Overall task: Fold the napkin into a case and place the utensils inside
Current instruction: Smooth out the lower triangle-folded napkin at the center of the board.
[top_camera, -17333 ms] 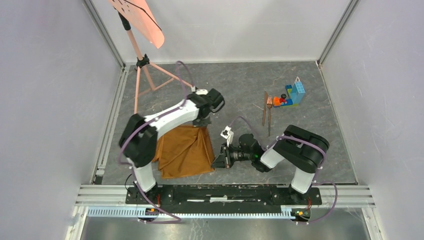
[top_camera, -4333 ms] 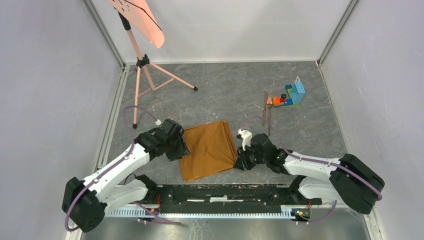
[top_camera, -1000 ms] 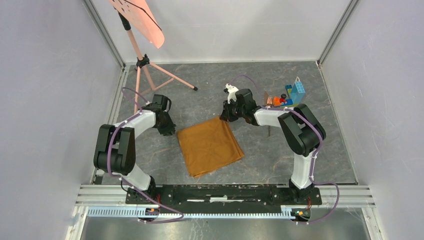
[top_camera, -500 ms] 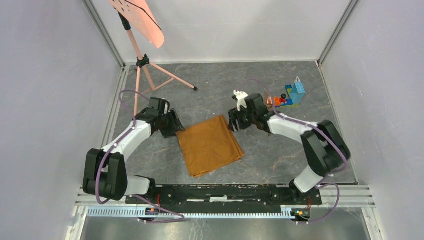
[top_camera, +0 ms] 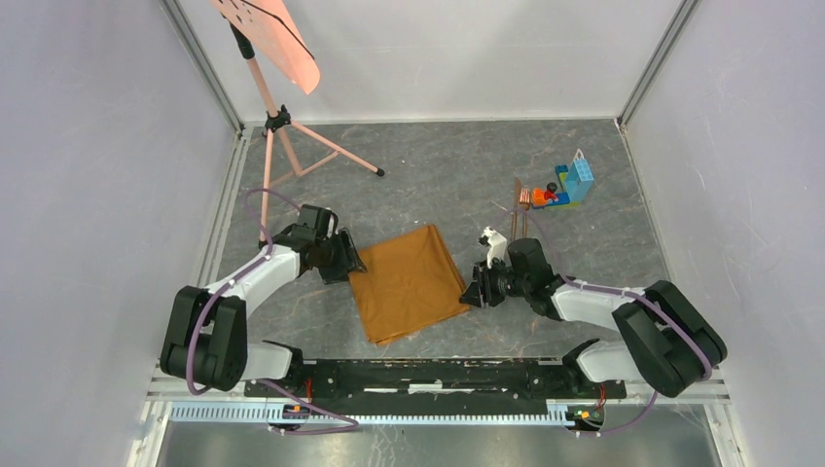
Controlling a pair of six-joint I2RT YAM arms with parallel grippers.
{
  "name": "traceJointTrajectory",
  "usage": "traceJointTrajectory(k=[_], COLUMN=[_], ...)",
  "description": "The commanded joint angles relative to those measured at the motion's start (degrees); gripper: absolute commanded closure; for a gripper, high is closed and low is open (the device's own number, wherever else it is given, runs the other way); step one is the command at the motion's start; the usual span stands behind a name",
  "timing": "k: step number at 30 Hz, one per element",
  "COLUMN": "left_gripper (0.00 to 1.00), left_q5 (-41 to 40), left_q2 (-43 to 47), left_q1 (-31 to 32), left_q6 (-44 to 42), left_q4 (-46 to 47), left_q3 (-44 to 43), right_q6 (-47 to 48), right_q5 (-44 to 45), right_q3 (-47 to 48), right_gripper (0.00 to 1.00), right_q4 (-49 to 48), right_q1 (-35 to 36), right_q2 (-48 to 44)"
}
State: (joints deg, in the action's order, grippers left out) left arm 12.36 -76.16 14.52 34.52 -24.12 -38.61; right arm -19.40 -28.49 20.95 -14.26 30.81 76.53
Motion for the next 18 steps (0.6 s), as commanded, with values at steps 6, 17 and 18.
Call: traceJointTrajectory(k=[6,17,18], left_gripper=[0.38,0.38,0.38], left_q5=[-8.8,-12.1,-13.8], left_q2=[8.5,5.3,2.9], left_q1=[2.9,37.7,40.1], left_q6=[-0.8,16.9,18.0], left_q4=[-6.0,-1.8,-1.7], left_q3=[-4.9,-9.6,-11.8], right_q6=[-15.8,-2.5,-1.8], right_q5=[-1.5,0.3,-0.6], right_q3=[-7.3,-8.5,-9.1], right_gripper=[0.52,0.45,0.48], right_q4=[-14.6,4.0,3.7], right_q1=[7.8,0.2,-0.2], right_q2=[-6.1,-15.2,-14.9])
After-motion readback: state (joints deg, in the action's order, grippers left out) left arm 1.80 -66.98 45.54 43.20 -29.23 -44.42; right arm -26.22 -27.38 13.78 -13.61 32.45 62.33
